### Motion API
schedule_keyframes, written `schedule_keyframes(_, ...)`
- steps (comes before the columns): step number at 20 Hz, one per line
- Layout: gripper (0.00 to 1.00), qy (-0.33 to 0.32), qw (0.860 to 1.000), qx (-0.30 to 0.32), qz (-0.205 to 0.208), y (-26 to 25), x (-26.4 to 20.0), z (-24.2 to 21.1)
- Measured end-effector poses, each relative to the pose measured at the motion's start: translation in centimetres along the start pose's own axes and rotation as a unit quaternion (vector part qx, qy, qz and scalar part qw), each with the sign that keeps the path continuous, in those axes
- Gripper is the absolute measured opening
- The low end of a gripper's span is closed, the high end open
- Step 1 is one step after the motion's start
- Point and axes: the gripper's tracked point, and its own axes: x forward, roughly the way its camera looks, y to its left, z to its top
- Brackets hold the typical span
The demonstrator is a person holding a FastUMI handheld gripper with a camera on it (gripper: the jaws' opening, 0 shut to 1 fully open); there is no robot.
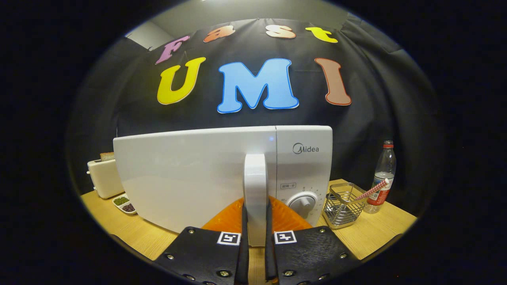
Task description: Open the microwave, put the food inside, and close the microwave door.
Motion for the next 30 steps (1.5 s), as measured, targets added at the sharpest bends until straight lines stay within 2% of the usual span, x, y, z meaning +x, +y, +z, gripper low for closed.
schedule_keyframes(1, 0.17, -0.001, 1.0, -0.002, -0.004, 0.0, 0.0, -0.1)
schedule_keyframes(2, 0.1, -0.001, 1.0, -0.002, -0.006, 0.0, -0.2, -0.2)
schedule_keyframes(5, 0.1, -0.017, 1.0, -0.016, -0.014, 0.3, -1.7, 0.2)
schedule_keyframes(8, 0.1, 0.007, 1.0, -0.003, 0.004, 0.7, -2.9, -0.4)
schedule_keyframes(11, 0.1, 0.014, 1.0, -0.023, 0.01, 1.4, -5.5, -0.5)
schedule_keyframes(18, 0.1, 0.053, 0.995, -0.008, 0.087, 5.1, -12.3, -1.2)
schedule_keyframes(24, 0.1, 0.05, 0.99, -0.002, 0.128, 9.9, -18.1, -1.8)
schedule_keyframes(27, 0.1, 0.037, 0.991, -0.004, 0.13, 12.6, -20.4, -2.1)
schedule_keyframes(30, 0.1, 0.012, 0.995, -0.024, 0.095, 14.9, -22.0, -2.1)
